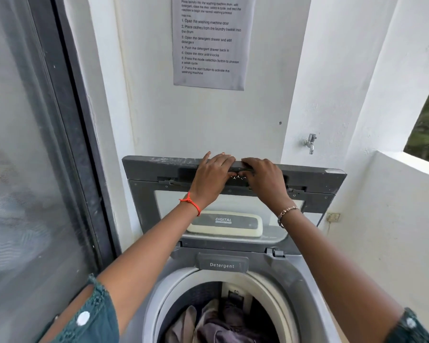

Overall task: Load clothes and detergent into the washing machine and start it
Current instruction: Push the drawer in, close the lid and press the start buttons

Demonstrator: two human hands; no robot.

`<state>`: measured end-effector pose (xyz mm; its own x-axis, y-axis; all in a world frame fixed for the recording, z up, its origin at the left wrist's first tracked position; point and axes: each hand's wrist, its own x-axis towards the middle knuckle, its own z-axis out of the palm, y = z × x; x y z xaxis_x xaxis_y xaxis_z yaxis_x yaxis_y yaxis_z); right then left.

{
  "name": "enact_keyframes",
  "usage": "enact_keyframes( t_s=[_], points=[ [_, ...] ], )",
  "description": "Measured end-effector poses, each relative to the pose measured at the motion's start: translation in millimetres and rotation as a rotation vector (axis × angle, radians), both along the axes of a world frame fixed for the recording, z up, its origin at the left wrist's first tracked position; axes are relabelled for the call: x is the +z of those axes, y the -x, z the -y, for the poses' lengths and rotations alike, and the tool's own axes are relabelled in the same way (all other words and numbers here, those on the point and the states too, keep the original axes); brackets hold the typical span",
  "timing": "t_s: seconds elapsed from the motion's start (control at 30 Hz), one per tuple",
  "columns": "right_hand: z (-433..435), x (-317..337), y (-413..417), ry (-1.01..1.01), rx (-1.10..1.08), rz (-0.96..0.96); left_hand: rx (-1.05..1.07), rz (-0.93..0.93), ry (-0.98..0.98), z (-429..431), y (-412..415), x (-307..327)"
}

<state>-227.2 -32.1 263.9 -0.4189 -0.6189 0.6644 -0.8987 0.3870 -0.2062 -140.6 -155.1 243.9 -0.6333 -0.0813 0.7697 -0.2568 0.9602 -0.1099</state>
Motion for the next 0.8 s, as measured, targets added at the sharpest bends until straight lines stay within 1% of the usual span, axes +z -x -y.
enact_keyframes(
  t_s=[0.17, 0.23, 0.33, 0.4, 0.53, 0.63, 0.73, 0.8],
  points=[
    [-38.3, -8.3, -29.5, -0.071, 0.097, -0.004, -0.014, 0.051, 0.01, -31.6, -38.8, -6.7],
    [-55.6, -10.9, -41.8, -0.135, 0.136, 0.006, -0.032, 0.122, -0.074, -49.7, -58.8, -9.4],
    [-84.8, -19.6, -63.4, -0.27, 0.182, 0.097, -0.043, 0.275, -0.239, -78.9, -93.3, -20.6],
    [-104.9, -36.4, -76.9, -0.388, 0.201, 0.142, -0.025, 0.378, -0.273, -100.5, -117.9, -33.7],
    [-136.2, -86.6, -103.6, -0.612, 0.198, 0.163, 0.05, 0.63, -0.126, -136.4, -159.8, -84.7],
    [-144.3, -122.7, -123.8, -0.71, 0.211, 0.18, 0.14, 0.802, -0.125, -151.5, -176.4, -124.4],
    [-147.1, -151.2, -128.5, -0.721, 0.202, 0.181, 0.149, 0.83, -0.178, -152.2, -180.2, -151.6],
    [-148.0, -163.6, -125.5, -0.733, 0.217, 0.207, 0.149, 0.862, -0.133, -148.5, -181.6, -161.9]
  ],
)
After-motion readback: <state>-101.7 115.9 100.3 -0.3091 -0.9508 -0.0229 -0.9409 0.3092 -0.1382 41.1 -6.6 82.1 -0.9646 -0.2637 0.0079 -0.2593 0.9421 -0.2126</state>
